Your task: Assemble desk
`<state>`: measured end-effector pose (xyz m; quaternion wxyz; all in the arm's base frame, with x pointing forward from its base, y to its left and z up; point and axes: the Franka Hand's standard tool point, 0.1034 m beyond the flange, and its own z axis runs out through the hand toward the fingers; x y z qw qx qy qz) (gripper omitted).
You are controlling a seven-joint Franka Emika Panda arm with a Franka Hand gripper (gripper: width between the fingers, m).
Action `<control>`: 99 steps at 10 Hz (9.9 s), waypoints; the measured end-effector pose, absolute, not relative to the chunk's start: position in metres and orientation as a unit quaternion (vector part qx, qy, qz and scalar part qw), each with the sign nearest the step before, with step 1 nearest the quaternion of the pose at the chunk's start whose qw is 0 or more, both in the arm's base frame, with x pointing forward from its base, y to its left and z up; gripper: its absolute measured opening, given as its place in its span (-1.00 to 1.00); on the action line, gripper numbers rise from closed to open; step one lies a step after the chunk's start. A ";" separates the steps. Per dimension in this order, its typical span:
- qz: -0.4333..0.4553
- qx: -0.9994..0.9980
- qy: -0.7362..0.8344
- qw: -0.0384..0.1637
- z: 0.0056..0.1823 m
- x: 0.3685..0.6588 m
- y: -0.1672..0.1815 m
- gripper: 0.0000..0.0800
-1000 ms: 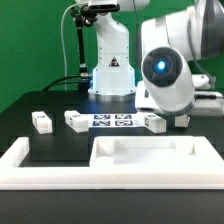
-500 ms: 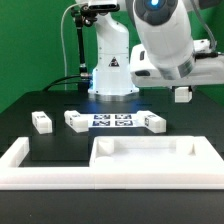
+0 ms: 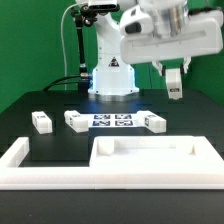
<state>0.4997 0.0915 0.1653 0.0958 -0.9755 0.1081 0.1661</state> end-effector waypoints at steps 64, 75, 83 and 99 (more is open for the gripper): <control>-0.209 -0.977 -0.022 0.026 0.121 0.657 0.089 0.62; -0.006 -0.998 0.057 0.029 0.117 0.658 0.095 0.13; 0.009 -0.894 0.444 0.060 0.116 0.661 0.093 -0.27; -0.023 -0.966 0.247 0.074 0.112 0.657 0.105 0.62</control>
Offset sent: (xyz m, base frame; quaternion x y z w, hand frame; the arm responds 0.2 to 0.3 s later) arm 0.0019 -0.0070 -0.0665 -0.0353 0.2381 -0.0432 0.9696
